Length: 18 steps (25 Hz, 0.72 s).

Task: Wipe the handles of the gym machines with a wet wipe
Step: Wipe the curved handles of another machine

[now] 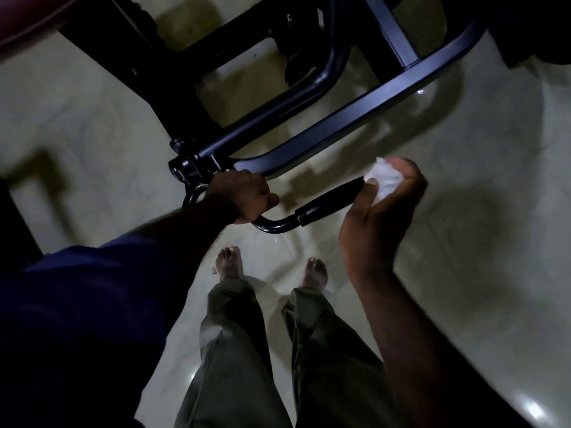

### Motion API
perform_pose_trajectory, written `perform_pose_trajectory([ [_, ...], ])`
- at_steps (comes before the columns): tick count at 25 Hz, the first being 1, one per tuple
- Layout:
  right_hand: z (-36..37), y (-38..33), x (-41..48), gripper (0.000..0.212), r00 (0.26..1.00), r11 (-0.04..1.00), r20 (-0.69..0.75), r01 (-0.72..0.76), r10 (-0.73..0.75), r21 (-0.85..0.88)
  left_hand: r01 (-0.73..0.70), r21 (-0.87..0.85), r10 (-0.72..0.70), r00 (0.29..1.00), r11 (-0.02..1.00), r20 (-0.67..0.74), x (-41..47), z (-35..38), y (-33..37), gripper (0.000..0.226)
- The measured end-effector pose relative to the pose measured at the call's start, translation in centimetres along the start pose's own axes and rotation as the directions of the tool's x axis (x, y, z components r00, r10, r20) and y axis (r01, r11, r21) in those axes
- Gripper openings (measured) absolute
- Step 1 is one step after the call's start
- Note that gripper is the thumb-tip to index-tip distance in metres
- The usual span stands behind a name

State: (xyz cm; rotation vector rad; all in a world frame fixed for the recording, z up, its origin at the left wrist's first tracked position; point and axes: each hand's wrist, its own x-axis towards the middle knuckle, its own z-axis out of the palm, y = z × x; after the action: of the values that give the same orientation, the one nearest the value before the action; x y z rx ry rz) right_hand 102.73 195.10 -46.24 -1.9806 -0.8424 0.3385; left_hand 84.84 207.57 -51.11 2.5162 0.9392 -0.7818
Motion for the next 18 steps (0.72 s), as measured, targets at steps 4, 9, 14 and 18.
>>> perform_pose_trajectory([
  [4, -1.2, 1.1, 0.4, 0.044, 0.735, 0.796, 0.528, 0.582, -0.425, -0.168, -0.054, 0.108, 0.058, 0.998, 0.993, -0.038, -0.1, 0.5, -0.2, 0.049],
  [9, -1.3, 2.3, 0.5, 0.034, 0.577, 0.671, 0.620, 0.733, -0.532, -0.107, 0.006, -0.032, -0.006, 1.000, 0.999, -0.025, 0.1, 0.4, -0.1, 0.097],
  [14, 2.9, -0.2, -0.3, 0.035, 0.586, 0.441, 0.758, 0.783, -0.286, -0.438, 0.108, -0.097, -0.111, 0.993, 0.989, -0.028, 0.3, 0.6, -0.1, 0.069],
  [18, 1.8, 1.1, 1.7, 0.044, 0.482, 0.353, 0.766, 0.868, -0.425, -0.350, 0.107, -0.116, -0.112, 0.993, 0.987, -0.033, 0.2, 0.7, -0.2, 0.046],
])
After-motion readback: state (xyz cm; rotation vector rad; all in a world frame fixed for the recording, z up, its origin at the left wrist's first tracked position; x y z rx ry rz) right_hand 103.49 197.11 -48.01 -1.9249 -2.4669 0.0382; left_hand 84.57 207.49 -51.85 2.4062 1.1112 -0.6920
